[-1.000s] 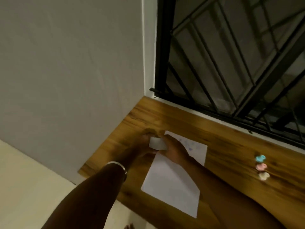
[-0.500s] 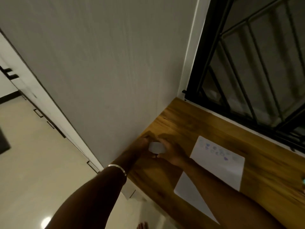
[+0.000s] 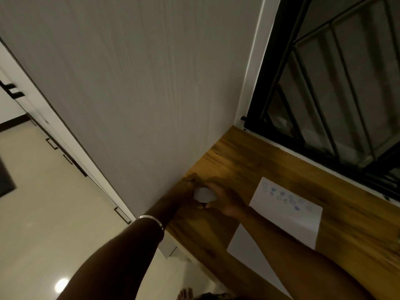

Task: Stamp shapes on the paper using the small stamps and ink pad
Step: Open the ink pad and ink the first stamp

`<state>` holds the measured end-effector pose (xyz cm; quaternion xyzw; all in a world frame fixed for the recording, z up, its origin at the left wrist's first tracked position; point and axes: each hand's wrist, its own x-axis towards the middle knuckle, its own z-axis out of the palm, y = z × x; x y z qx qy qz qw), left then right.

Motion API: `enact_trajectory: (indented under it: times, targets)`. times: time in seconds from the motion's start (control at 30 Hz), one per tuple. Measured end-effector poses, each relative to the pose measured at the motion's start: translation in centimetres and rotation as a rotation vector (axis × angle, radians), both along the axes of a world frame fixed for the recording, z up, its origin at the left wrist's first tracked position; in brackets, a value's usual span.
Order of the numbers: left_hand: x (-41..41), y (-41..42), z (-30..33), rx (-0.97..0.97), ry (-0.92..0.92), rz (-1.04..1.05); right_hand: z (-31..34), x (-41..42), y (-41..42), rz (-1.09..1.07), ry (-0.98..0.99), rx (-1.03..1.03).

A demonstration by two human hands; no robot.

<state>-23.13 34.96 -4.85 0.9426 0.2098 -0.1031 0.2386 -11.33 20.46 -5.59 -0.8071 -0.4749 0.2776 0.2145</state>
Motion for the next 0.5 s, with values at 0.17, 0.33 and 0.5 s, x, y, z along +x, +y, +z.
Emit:
enact_trajectory:
  times: [0.17,0.33,0.5]
  targets:
    - [-0.1,-0.3,0.3,-0.010,-0.011,0.006,0.0,0.4,-0.2,0.034,0.003,0.021]
    - [-0.3,-0.1,0.4,-0.036,-0.039,0.007,0.2,0.7,-0.4,0.078,0.003,0.049]
    - [-0.4,0.4,0.9,-0.105,-0.049,0.059,0.9,1.1,-0.5,0.062,-0.016,0.104]
